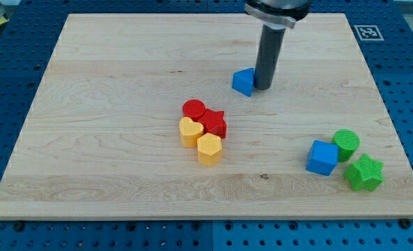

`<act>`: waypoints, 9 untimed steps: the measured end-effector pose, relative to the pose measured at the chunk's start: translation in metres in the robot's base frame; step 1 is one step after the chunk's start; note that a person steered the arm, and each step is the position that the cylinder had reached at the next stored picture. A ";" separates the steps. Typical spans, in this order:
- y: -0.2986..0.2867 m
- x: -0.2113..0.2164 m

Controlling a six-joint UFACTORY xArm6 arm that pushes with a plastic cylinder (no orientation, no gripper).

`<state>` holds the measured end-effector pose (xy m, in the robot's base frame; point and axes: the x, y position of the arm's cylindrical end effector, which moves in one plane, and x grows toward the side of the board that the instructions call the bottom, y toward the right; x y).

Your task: Move blue cube into the blue triangle

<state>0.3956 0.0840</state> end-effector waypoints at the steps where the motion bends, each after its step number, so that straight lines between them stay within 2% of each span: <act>1: -0.031 0.000; 3: -0.094 -0.001; 4: -0.071 0.007; 5: -0.022 0.049; 6: -0.012 0.079; 9: -0.012 0.084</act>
<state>0.4799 0.0724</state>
